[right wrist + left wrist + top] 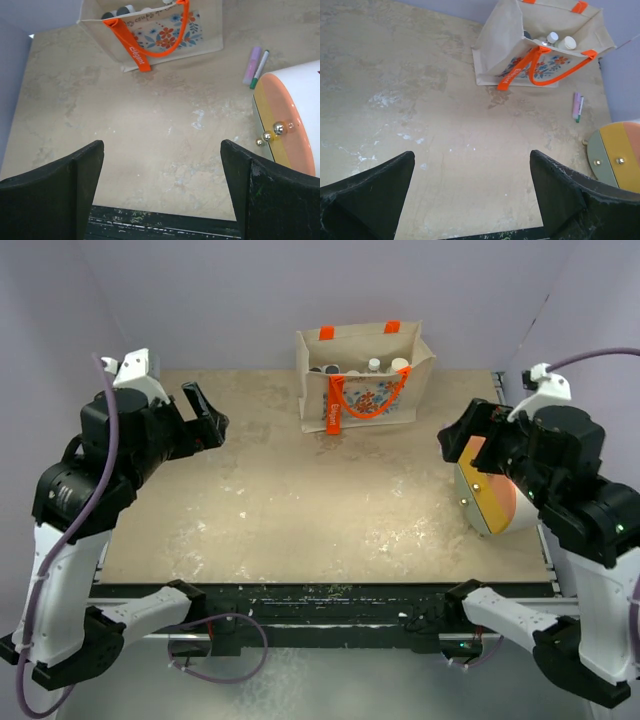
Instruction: Take the personal care products out of the canvas bag
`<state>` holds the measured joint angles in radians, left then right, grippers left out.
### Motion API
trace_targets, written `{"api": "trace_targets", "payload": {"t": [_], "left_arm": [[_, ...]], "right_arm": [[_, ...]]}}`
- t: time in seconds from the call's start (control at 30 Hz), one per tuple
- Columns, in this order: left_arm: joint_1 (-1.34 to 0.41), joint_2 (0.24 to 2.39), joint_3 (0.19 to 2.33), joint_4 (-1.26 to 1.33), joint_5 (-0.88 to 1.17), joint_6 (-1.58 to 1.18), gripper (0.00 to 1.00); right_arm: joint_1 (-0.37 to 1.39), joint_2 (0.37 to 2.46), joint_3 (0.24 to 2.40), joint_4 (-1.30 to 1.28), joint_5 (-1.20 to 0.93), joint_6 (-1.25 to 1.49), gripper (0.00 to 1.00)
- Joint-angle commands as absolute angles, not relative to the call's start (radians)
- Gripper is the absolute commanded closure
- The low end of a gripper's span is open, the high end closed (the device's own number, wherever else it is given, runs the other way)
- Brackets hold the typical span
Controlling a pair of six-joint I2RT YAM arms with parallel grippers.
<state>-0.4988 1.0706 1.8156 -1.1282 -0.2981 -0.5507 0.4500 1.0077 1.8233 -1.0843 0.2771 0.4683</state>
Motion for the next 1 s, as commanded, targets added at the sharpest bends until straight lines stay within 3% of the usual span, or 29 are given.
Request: {"api": "trace_targets", "payload": {"t": [0.0, 0.57, 0.97], "left_arm": [[-0.424, 1.1, 1.757, -1.012, -0.208, -0.578, 0.01], [-0.295, 1.296, 1.688, -0.778, 0.101, -0.623, 0.01], [-0.286, 1.668, 1.917, -0.583, 0.441, -0.752, 0.01]], "right_arm": [[0.422, 1.068, 1.791, -1.0, 0.307, 0.459, 0.0], [0.376, 1.298, 1.73, -0.726, 0.257, 0.409, 0.0], [0.331, 1.527, 1.842, -0.532, 0.211, 0.455, 0.0]]}}
